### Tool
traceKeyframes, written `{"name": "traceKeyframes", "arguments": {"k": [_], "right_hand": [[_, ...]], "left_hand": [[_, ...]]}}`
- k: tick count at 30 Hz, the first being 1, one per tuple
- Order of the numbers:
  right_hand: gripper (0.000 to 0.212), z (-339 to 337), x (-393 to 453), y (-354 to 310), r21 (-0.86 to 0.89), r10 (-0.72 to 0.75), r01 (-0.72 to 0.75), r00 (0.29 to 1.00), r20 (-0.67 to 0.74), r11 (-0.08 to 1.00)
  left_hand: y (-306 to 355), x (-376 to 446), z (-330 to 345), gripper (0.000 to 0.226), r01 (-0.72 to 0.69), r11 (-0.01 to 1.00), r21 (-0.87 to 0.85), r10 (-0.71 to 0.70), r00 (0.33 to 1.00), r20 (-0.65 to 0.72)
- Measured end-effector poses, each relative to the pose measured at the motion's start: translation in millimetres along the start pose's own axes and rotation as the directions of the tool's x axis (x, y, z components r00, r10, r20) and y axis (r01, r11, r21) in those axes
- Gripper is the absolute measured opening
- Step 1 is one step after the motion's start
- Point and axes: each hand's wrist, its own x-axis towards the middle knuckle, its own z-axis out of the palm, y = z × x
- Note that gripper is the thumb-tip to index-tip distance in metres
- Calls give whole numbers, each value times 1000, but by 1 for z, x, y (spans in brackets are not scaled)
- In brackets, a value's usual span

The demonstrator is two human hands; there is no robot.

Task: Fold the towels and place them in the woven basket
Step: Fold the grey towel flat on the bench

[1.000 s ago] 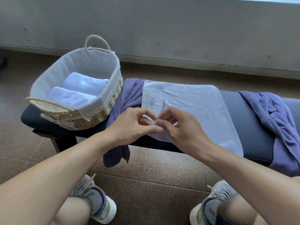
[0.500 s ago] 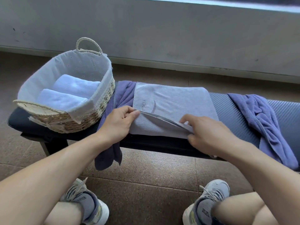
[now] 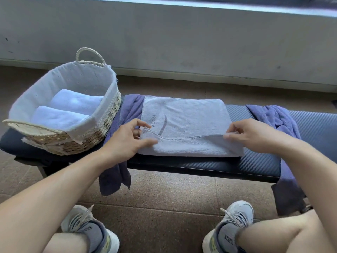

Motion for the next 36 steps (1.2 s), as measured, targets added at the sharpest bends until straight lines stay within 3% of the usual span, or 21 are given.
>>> {"name": "traceKeyframes", "arguments": {"k": [4, 7, 11, 16, 19, 21, 23, 26, 28, 31, 36], "right_hand": [[21, 1, 12, 14, 388, 95, -75, 995, -33, 919], [25, -1, 14, 21, 544, 186, -159, 983, 7, 824], [25, -3, 10, 26, 436, 210, -243, 970, 124, 866], [21, -8, -10, 29, 213, 188, -287, 902, 388, 934], [24, -13, -19, 28, 188, 130, -274, 825, 551, 943], [27, -14, -20, 27, 187, 115, -265, 813, 570, 946], [26, -13, -17, 28, 223, 101, -245, 853, 511, 943], [27, -16, -7, 32, 297, 67, -173, 939, 337, 939], [27, -18, 2, 35, 408, 45, -130, 976, 212, 904], [18, -14, 17, 37, 506, 63, -80, 997, 50, 859], [19, 5, 36, 38, 451, 133, -90, 989, -64, 888]], "left_hand": [[-5, 2, -4, 12, -54, 998, 31, 54, 999, -3], [-3, 3, -2, 22, -64, 991, 114, 74, 994, -86], [1, 3, 3, 33, -46, 984, 174, 58, 996, -66], [5, -7, 15, 39, 128, 992, -3, -124, 969, 215], [9, -12, 15, 36, 207, 977, -56, -172, 912, 373], [9, -13, 16, 36, 233, 970, -62, -183, 880, 439], [7, -10, 16, 37, 216, 974, -75, -175, 916, 361], [5, -1, 12, 49, 112, 989, -96, -101, 988, 121], [2, 6, 6, 50, 44, 996, -81, -44, 999, -2], [3, 12, 4, 50, 39, 992, -117, -45, 998, -49], [-2, 24, 12, 39, 53, 997, -47, -59, 989, -138]]}}
